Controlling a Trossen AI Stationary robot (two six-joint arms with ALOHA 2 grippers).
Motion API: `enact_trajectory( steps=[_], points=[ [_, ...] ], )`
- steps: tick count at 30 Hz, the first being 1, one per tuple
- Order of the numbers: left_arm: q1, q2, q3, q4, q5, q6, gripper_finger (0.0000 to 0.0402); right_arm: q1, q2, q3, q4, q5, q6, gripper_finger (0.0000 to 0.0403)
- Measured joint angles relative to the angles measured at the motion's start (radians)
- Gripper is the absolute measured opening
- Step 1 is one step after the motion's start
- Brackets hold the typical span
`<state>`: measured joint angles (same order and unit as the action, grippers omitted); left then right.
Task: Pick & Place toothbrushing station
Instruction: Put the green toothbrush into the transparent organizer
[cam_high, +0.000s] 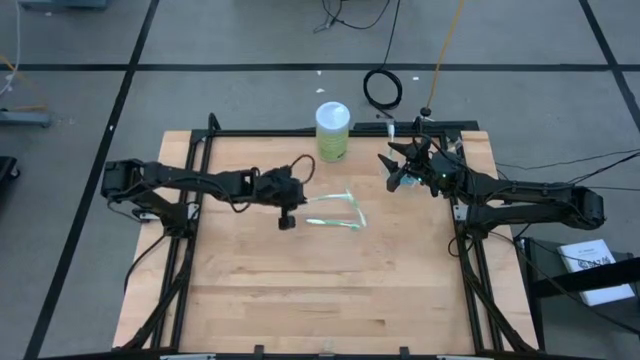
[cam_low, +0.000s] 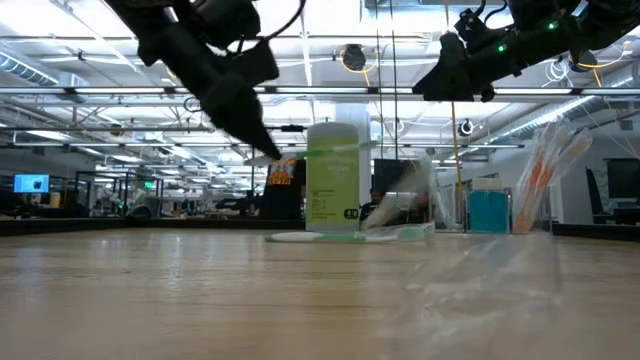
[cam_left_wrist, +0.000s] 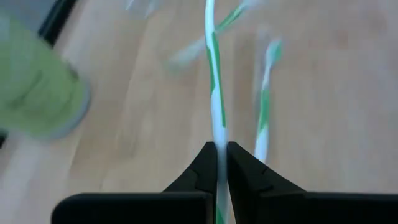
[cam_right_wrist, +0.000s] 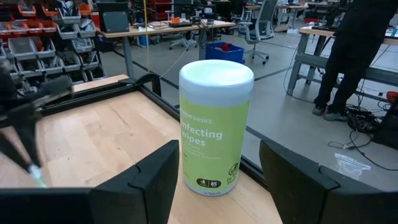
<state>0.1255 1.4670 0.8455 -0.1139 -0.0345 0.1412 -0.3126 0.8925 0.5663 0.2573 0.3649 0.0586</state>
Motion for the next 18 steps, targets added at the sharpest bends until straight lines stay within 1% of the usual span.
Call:
enact_trajectory(
  steps=[1, 2, 4, 5, 6, 8, 12, 14, 16, 18],
  points=[
    [-0.009, 0.0, 0.0, -0.027, -0.007, -0.008, 0.0015, 0.0, 0.0, 0.0, 0.001, 0.0, -0.002, 0.0215],
    [-0.018, 0.0, -0.001, -0.04, 0.033, -0.012, 0.0015, 0.0, 0.0, 0.0, 0.004, 0.0, -0.007, 0.0215],
    [-0.034, 0.001, -0.002, -0.005, 0.199, 0.007, 0.0015, 0.0, 0.0, 0.0, 0.009, 0.0, -0.017, 0.0215],
    [-0.045, 0.001, -0.002, 0.033, 0.247, 0.022, 0.0015, 0.0, 0.0, 0.0, 0.01, 0.0, -0.018, 0.0215],
    [-0.058, 0.0, -0.002, 0.068, 0.251, 0.037, 0.0015, 0.0, 0.0, 0.0, 0.011, 0.0, -0.018, 0.0215],
    [-0.073, 0.0, -0.002, 0.12, 0.227, 0.069, 0.0015, 0.0, 0.0, 0.0, 0.013, -0.001, -0.018, 0.0215],
    [-0.069, 0.0, -0.001, 0.253, 0.222, 0.136, 0.0015, 0.0, 0.0, 0.0, 0.013, -0.024, -0.002, 0.0215],
    [-0.051, 0.0, -0.001, 0.316, 0.255, 0.165, 0.0015, 0.0, 0.0, 0.0, 0.008, -0.067, -0.003, 0.0215],
    [-0.019, 0.0, -0.001, 0.371, 0.311, 0.176, 0.0015, 0.0, 0.0, 0.0, -0.012, -0.13, -0.02, 0.0215],
    [0.02, 0.0, -0.017, 0.468, 0.363, 0.177, 0.0015, 0.0, 0.007, 0.0, -0.029, -0.189, -0.043, 0.0215]
  ],
)
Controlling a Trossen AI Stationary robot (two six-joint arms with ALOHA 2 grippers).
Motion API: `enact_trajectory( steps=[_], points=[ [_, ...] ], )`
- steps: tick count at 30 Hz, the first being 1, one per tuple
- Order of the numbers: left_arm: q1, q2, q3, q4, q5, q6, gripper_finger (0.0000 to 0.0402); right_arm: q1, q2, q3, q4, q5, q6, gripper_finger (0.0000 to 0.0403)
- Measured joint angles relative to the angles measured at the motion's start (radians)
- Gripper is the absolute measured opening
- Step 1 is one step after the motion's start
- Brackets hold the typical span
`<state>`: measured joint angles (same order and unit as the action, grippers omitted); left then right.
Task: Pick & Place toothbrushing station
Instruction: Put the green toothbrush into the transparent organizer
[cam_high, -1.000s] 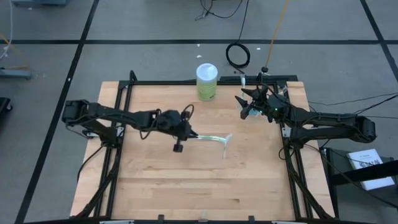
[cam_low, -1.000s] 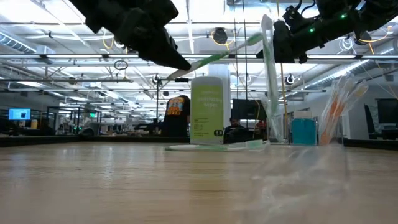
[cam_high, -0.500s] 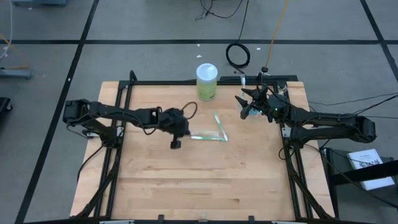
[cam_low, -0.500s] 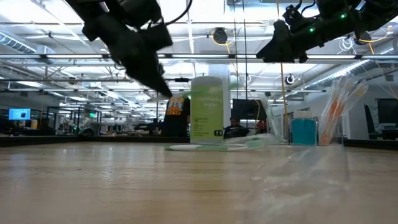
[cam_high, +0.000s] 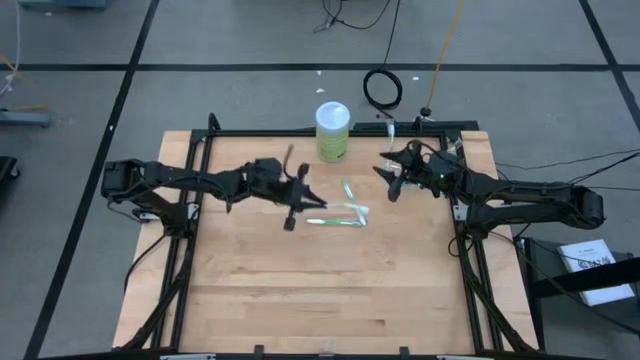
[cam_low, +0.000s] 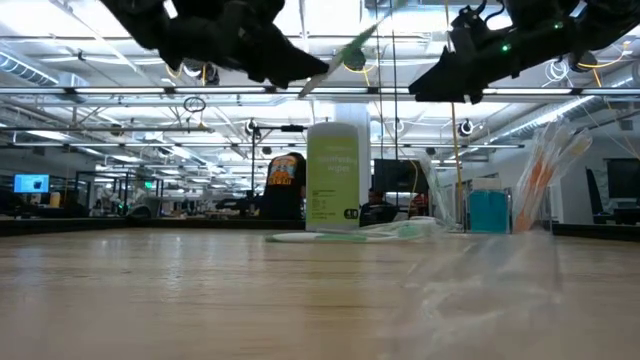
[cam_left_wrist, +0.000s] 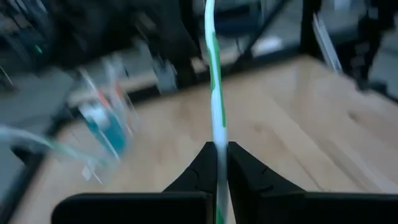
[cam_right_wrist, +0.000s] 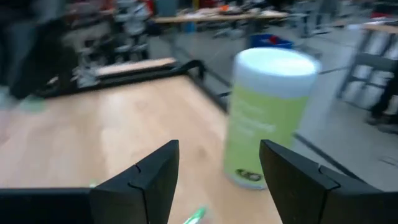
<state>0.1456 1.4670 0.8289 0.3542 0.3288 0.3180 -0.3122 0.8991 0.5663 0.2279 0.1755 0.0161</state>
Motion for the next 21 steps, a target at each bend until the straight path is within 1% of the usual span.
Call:
enact_trajectory(
  steps=[5, 8, 11, 12, 15, 18, 21],
  points=[
    [0.099, 0.0, -0.075, 0.254, 0.091, -0.063, 0.0015, 0.0, 0.058, 0.0, 0.014, -0.108, -0.052, 0.0215],
    [0.13, 0.0, -0.101, 0.336, 0.094, -0.106, 0.0015, 0.0, 0.119, 0.0, 0.111, -0.192, -0.063, 0.0215],
    [0.144, 0.0, -0.109, 0.335, 0.093, -0.115, 0.0015, 0.005, 0.186, 0.0, 0.28, -0.311, -0.063, 0.0215],
    [0.147, 0.0, -0.109, 0.329, 0.093, -0.114, 0.0015, 0.011, 0.206, 0.0, 0.336, -0.335, -0.062, 0.0215],
    [0.155, 0.0, -0.109, 0.325, 0.089, -0.114, 0.0015, 0.035, 0.256, 0.0, 0.496, -0.363, -0.065, 0.0215],
    [0.157, 0.0, -0.109, 0.321, 0.089, -0.107, 0.0016, 0.066, 0.301, 0.0, 0.604, -0.364, -0.076, 0.0216],
    [0.16, 0.0, -0.109, 0.322, 0.089, -0.091, 0.002, 0.092, 0.356, 0.0, 0.696, -0.364, -0.082, 0.0229]
  ],
)
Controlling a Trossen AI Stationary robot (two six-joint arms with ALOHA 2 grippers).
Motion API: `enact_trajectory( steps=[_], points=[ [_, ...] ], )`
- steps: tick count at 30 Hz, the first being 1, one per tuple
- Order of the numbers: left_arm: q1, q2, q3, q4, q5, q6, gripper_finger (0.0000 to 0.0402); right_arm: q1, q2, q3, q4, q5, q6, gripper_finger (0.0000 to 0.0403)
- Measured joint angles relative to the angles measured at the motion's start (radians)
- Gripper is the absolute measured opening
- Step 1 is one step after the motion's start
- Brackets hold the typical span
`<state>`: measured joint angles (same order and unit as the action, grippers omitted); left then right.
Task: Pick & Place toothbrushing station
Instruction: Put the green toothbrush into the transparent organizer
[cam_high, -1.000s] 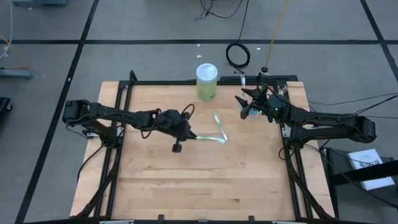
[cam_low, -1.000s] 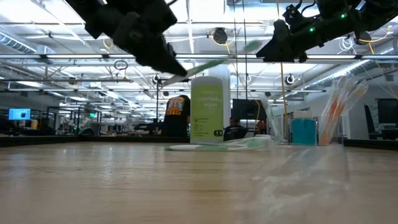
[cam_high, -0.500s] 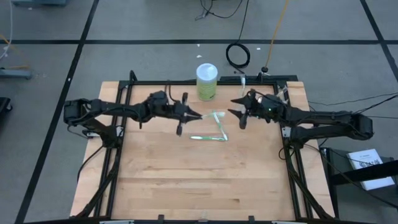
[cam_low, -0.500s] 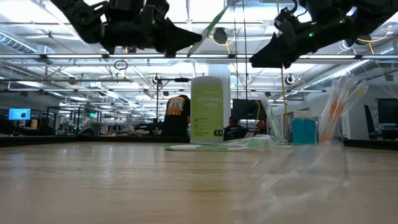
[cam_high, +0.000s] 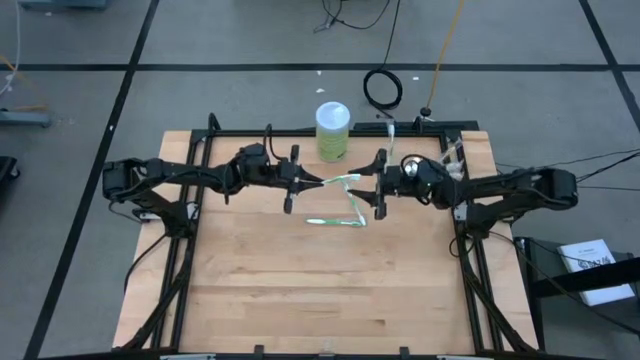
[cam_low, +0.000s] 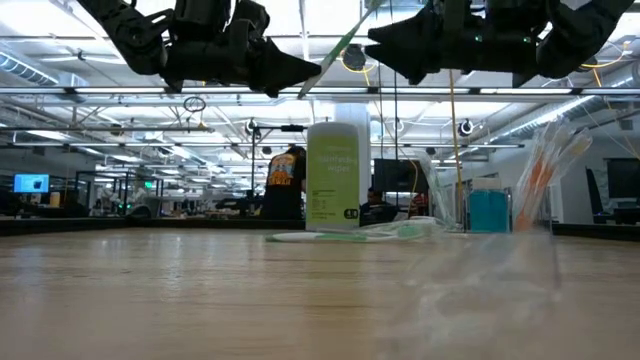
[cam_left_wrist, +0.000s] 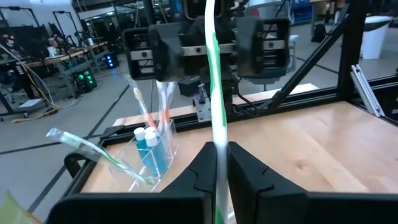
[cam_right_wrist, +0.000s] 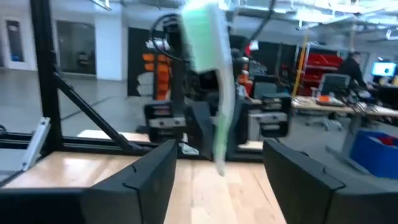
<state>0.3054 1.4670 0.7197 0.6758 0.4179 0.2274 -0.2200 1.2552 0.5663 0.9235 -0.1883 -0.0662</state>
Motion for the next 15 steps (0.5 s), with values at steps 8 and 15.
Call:
enact_trajectory(
  steps=[8, 15],
  points=[
    [0.0, 0.0, 0.0, -0.038, -0.001, 0.023, 0.0015, 0.006, 0.096, 0.0, 0.235, 0.003, 0.035, 0.0265],
    [0.0, 0.0, 0.0, -0.031, -0.019, 0.024, 0.002, 0.006, 0.139, 0.024, 0.268, 0.003, 0.047, 0.023]
  ],
)
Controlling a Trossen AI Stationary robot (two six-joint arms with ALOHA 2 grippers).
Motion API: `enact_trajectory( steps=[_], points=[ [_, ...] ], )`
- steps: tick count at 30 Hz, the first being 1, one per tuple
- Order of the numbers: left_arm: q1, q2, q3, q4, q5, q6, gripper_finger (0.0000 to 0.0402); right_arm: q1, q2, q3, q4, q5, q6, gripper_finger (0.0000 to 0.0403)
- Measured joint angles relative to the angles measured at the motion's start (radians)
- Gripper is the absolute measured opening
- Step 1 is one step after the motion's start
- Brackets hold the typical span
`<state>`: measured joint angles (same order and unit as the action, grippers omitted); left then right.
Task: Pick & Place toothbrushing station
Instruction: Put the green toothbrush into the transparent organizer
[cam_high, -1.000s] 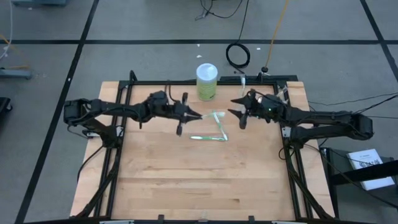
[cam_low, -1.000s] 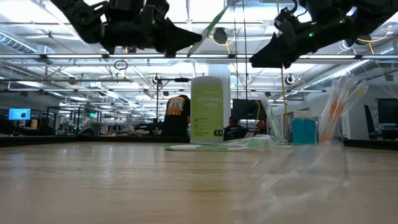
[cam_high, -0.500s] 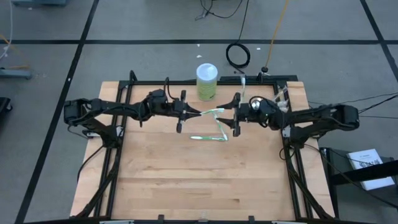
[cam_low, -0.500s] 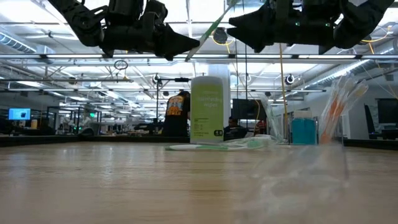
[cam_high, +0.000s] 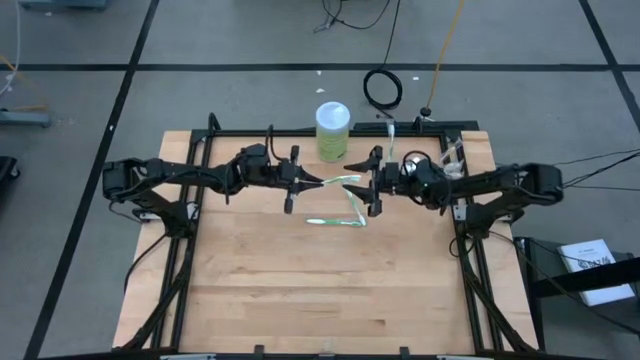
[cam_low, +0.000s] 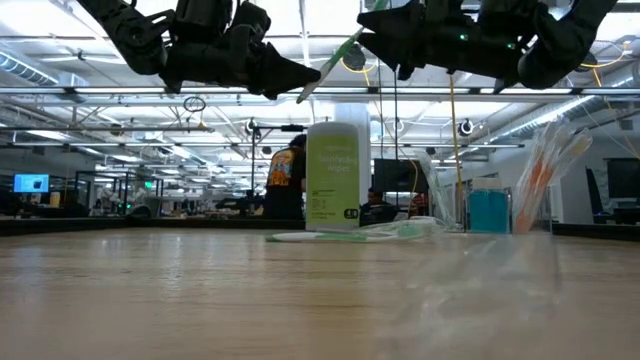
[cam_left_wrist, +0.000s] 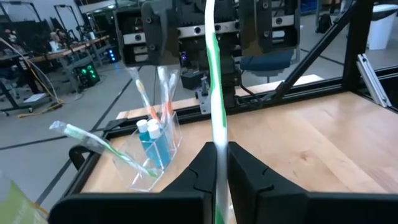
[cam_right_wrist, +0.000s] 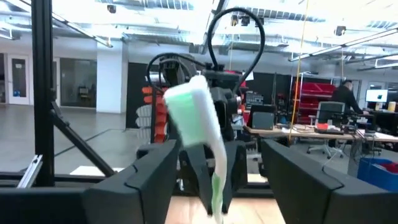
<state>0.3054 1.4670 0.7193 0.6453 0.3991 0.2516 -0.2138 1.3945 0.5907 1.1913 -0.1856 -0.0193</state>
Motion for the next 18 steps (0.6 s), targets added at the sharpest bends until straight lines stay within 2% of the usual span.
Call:
enact_trajectory(
  steps=[8, 18],
  points=[
    [0.0, 0.0, 0.0, 0.002, -0.002, -0.003, 0.0019, 0.0, 0.054, 0.058, -0.012, -0.003, -0.013, 0.0173],
    [0.0, 0.0, 0.0, 0.002, -0.008, -0.003, 0.0016, 0.0, 0.059, 0.058, 0.006, -0.02, -0.028, 0.007]
  ],
)
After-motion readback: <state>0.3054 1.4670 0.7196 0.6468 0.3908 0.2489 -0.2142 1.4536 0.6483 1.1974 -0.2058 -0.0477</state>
